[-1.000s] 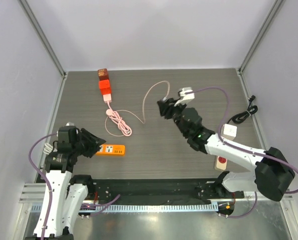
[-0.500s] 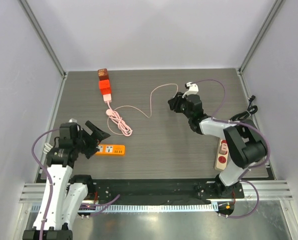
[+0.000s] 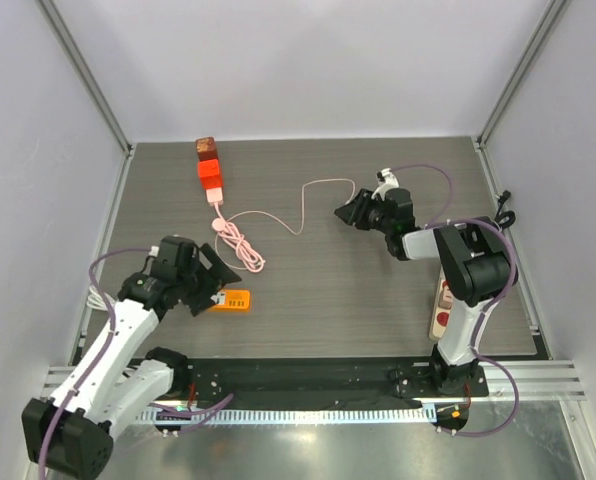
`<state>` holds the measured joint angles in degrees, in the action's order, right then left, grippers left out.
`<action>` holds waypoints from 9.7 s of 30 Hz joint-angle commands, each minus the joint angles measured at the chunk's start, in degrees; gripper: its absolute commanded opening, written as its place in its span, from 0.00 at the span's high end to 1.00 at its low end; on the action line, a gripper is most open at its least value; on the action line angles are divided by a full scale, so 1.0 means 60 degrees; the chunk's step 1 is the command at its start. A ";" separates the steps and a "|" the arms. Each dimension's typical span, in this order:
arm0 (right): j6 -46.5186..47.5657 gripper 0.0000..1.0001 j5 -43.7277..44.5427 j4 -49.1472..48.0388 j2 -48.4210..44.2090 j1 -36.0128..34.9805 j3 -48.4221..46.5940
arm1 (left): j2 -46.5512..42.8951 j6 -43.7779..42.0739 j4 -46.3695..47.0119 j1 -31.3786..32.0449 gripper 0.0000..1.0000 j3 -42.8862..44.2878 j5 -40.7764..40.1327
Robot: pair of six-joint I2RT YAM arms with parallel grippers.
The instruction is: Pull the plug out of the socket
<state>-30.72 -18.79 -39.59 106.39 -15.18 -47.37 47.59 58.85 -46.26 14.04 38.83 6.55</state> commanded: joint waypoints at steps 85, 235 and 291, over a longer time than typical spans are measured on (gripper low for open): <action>0.0477 0.00 0.6879 1.0260 -0.7037 0.3086 0.0543 | 0.7474 -0.3259 0.9465 0.6214 0.17 0.3271 -0.1311; 0.0022 0.01 0.4744 1.2825 -0.7551 -0.0986 -0.0220 | 1.0143 -0.4081 1.2383 0.8162 0.38 0.2581 -0.1765; -0.3040 0.60 0.6954 1.1740 -0.5969 -0.2157 0.1041 | 1.1286 -0.2719 1.2954 0.8162 0.69 0.2801 -0.1472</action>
<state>-50.63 19.07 29.61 69.69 -27.94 -40.18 112.05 42.09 30.48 63.00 54.92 -0.58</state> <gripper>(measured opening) 0.431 0.313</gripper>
